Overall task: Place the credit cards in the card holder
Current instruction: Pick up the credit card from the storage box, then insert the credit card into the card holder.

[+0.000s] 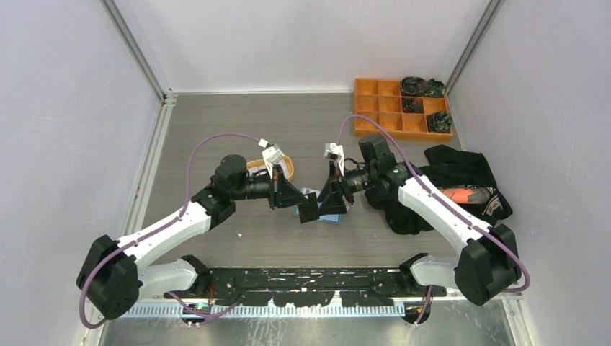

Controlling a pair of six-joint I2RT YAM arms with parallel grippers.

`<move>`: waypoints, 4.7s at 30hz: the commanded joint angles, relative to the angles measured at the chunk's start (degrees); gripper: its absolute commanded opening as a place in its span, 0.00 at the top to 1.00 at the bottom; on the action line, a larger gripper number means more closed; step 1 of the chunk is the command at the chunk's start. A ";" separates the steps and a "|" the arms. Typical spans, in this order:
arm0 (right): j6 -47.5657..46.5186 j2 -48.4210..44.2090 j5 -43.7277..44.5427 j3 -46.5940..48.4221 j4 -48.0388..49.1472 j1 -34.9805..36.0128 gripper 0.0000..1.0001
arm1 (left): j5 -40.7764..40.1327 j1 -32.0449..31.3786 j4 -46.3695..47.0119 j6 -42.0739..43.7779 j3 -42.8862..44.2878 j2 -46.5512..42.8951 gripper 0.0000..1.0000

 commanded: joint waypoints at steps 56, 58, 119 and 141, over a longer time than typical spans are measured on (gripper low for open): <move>-18.73 -1.88 5.72 6.76 -16.36 -1.10 0.38 | -15.68 -3.24 27.95 -12.26 -19.52 -7.78 1.00; -25.05 -4.33 10.13 5.43 -18.15 -1.49 0.30 | -18.80 -3.10 24.67 -12.22 -21.91 -10.62 1.00; -23.27 8.32 35.91 1.83 -10.31 2.58 0.82 | -39.65 -5.93 39.06 -34.63 -11.24 32.40 1.00; -1.09 25.93 41.73 8.27 -7.29 -0.93 0.67 | -48.10 -8.49 50.57 -42.49 -13.31 41.14 1.00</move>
